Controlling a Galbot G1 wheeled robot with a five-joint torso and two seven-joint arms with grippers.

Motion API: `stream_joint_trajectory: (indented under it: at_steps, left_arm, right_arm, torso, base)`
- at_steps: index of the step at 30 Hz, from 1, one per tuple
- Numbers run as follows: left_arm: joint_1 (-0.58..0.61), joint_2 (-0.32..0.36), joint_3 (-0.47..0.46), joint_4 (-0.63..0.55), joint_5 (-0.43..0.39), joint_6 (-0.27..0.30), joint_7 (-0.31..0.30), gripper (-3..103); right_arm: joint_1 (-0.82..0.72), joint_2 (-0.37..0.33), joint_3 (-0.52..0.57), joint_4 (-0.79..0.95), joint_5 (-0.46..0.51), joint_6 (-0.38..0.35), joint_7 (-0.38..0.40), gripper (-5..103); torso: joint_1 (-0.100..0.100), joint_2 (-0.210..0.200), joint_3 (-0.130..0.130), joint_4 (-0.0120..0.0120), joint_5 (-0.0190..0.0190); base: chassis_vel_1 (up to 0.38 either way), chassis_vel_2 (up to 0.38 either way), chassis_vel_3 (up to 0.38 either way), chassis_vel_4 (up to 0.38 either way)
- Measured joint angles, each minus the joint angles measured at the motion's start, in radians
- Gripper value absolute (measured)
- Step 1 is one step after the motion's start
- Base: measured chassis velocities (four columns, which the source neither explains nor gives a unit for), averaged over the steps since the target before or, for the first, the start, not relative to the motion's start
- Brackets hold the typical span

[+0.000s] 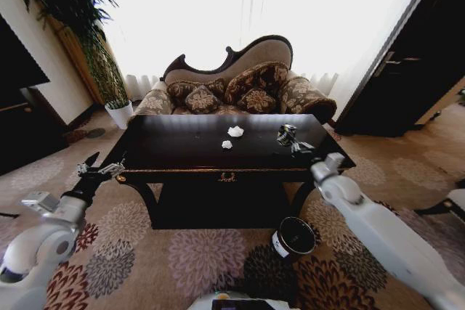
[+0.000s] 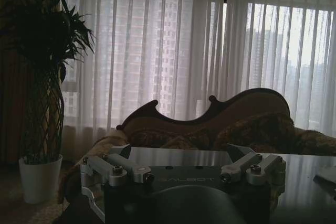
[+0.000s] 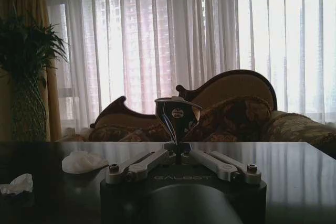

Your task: Move to the front of the table and place the trash on the table into the trash bin.

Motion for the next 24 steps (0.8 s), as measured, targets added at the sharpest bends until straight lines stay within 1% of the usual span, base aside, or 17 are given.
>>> stream_joint_trajectory:
  at_steps: [3,4,5,6,8,9,10,13,14,15,16,17,18,19,21,23,24]
  left_arm:
    - [0.000,0.000,0.000,0.000,0.000,0.000,0.000,100]
    - [0.000,0.000,0.000,0.000,0.000,0.000,0.000,100]
    - [0.000,0.000,0.000,0.000,0.000,0.000,0.000,100]
    - [0.000,0.000,0.000,0.000,0.000,0.000,0.000,100]
    - [0.000,0.000,0.000,0.000,0.000,0.000,0.000,100]
    - [0.000,0.000,0.000,0.000,0.000,0.000,0.000,100]
    - [0.000,0.000,0.000,0.000,0.000,0.000,0.000,100]
    - [0.000,0.000,0.000,0.000,0.000,0.000,0.000,100]
    - [0.000,0.000,0.000,0.000,0.000,0.000,0.000,100]
    - [0.000,0.000,0.000,0.000,0.000,0.000,0.000,100]
    - [0.000,0.000,0.000,0.000,0.000,0.000,0.000,100]
    - [0.000,0.000,0.000,0.000,0.000,0.000,0.000,100]
    - [0.000,0.000,0.000,0.000,0.000,0.000,0.000,100]
    - [0.000,0.000,0.000,0.000,0.000,0.000,0.000,100]
    - [0.000,0.000,0.000,0.000,0.000,0.000,0.000,100]
    - [0.000,0.000,0.000,0.000,0.000,0.000,0.000,100]
    - [0.000,0.000,0.000,0.000,0.000,0.000,0.000,100]
  right_arm:
    - [-0.121,0.062,0.095,0.048,-0.028,0.019,-0.012,0]
    - [-0.187,0.100,0.142,0.075,-0.051,0.031,-0.023,0]
    - [-0.187,0.100,0.142,0.075,-0.051,0.031,-0.023,0]
    - [-0.217,0.116,0.161,0.088,-0.064,0.039,-0.030,0]
    - [-0.309,0.172,0.223,0.128,-0.122,0.073,-0.061,0]
    - [-0.364,0.218,0.265,0.151,-0.170,0.105,-0.087,0]
    - [-0.364,0.218,0.265,0.151,-0.170,0.105,-0.087,0]
    - [-0.448,0.316,0.327,0.164,-0.231,0.156,-0.128,0]
    - [-0.511,0.422,0.357,0.132,-0.272,0.224,-0.183,0]
    - [-0.520,0.444,0.357,0.116,-0.274,0.246,-0.200,0]
    - [-0.525,0.459,0.356,0.102,-0.274,0.264,-0.211,0]
    - [-0.525,0.459,0.356,0.102,-0.274,0.264,-0.211,0]
    - [-0.533,0.489,0.350,0.059,-0.283,0.311,-0.240,0]
    - [-0.535,0.500,0.346,0.032,-0.294,0.340,-0.254,0]
    - [-0.534,0.514,0.338,-0.023,-0.313,0.379,-0.264,0]
    - [-0.532,0.516,0.333,-0.047,-0.317,0.392,-0.265,0]
    - [-0.523,0.518,0.327,-0.084,-0.331,0.417,-0.266,0]
  torso:
    - [0.000,0.000,0.000,0.0005,-0.0003]
    - [0.000,0.000,0.000,0.0004,-0.0001]
    - [0.000,0.000,0.000,0.0004,-0.0001]
    - [0.000,0.000,0.000,0.0004,-0.0004]
    - [0.000,0.000,0.000,0.0000,-0.0003]
    - [0.000,0.000,0.000,0.0001,-0.0006]
    - [0.000,0.000,0.000,0.0001,-0.0006]
    - [0.000,0.000,0.000,0.0003,-0.0007]
    - [0.000,0.000,0.000,0.0002,-0.0004]
    - [0.000,0.000,0.000,0.0000,-0.0003]
    - [0.000,0.000,0.000,0.0000,-0.0004]
    - [0.000,0.000,0.000,0.0000,-0.0004]
    - [0.000,0.000,0.000,0.0001,-0.0003]
    - [0.000,0.000,0.000,0.0002,-0.0001]
    - [0.000,0.000,0.000,0.0003,-0.0005]
    - [0.000,0.000,0.000,0.0002,-0.0003]
    - [0.000,0.000,0.000,0.0002,-0.0003]
  base:
    - [0.000,0.000,0.000,0.000]
    - [0.000,0.000,0.000,0.000]
    - [0.000,0.000,0.000,0.000]
    - [0.000,0.000,0.000,0.000]
    - [0.000,0.000,0.000,0.000]
    - [0.000,0.000,0.000,0.000]
    - [0.000,0.000,0.000,0.000]
    - [0.000,0.000,0.000,0.000]
    - [0.000,0.000,0.000,0.000]
    - [0.000,0.000,0.000,0.000]
    - [0.000,0.000,0.000,0.000]
    - [0.000,0.000,0.000,0.000]
    - [0.000,0.000,0.000,0.000]
    - [0.000,0.000,0.000,0.000]
    - [0.000,0.000,0.000,0.000]
    - [0.000,0.000,0.000,0.000]
    - [0.000,0.000,0.000,0.000]
